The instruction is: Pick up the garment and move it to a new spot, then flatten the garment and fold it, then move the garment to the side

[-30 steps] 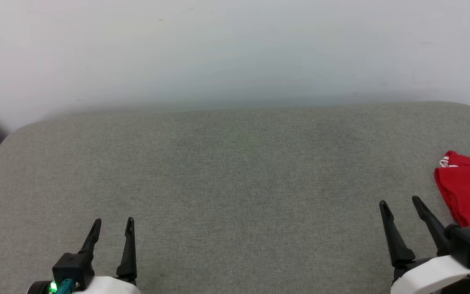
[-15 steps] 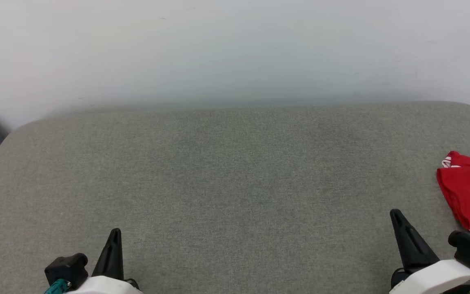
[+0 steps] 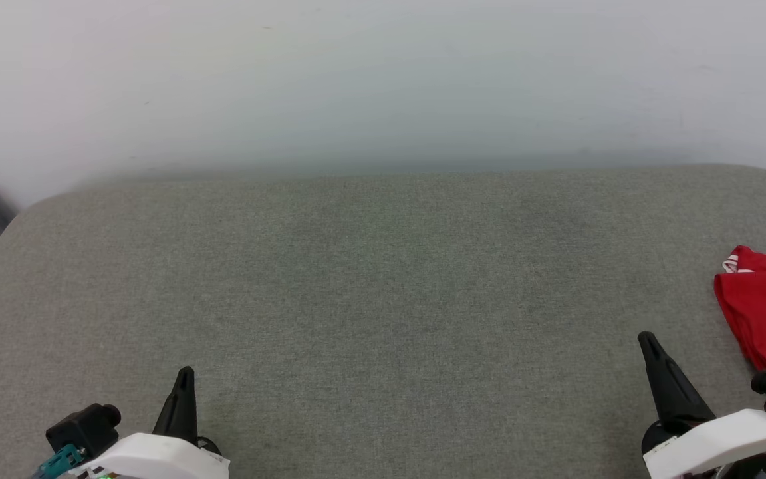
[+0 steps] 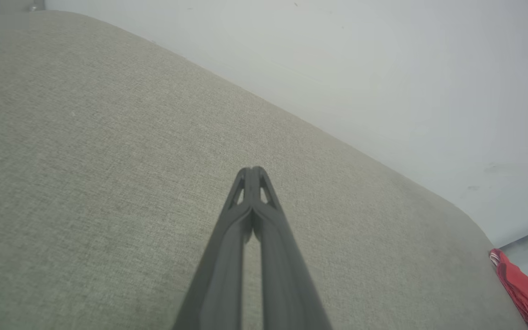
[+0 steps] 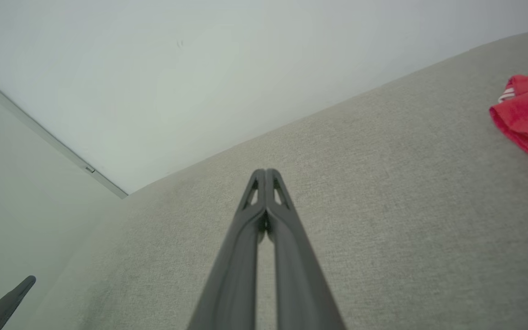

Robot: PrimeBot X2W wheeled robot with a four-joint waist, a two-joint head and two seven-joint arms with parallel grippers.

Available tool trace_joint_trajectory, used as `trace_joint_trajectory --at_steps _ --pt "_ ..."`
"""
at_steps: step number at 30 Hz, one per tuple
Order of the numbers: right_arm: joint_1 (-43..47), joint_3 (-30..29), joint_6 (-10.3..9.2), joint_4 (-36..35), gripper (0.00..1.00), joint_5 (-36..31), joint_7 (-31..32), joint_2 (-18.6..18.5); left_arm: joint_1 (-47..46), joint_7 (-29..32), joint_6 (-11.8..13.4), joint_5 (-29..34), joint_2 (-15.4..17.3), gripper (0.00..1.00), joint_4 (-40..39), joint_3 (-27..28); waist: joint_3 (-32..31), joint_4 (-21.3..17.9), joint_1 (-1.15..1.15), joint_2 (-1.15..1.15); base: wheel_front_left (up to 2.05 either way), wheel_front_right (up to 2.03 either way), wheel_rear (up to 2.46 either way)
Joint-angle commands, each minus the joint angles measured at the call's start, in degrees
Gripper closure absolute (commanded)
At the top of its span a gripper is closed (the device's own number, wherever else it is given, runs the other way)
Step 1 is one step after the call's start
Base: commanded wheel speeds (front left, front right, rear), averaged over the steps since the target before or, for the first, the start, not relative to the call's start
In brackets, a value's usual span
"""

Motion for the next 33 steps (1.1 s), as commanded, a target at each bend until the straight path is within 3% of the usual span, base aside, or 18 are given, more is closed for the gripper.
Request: trace_joint_trajectory --at_steps 1,33 --pt "-1.96 -0.18 -0.01 -0.24 1.00 2.26 -0.09 -0.20 -1.87 0.39 -0.64 -1.74 0.01 1.00 -0.54 0.80 0.02 0.02 0.00 0.00 0.00 0.00 0.00" --pt "-5.79 -1.63 -0.01 6.09 1.00 26.77 0.39 0.21 -4.68 6.57 -4.93 -22.18 -3.71 1.00 1.07 6.15 0.47 0.44 0.00 0.00 0.00 0.00 0.00"
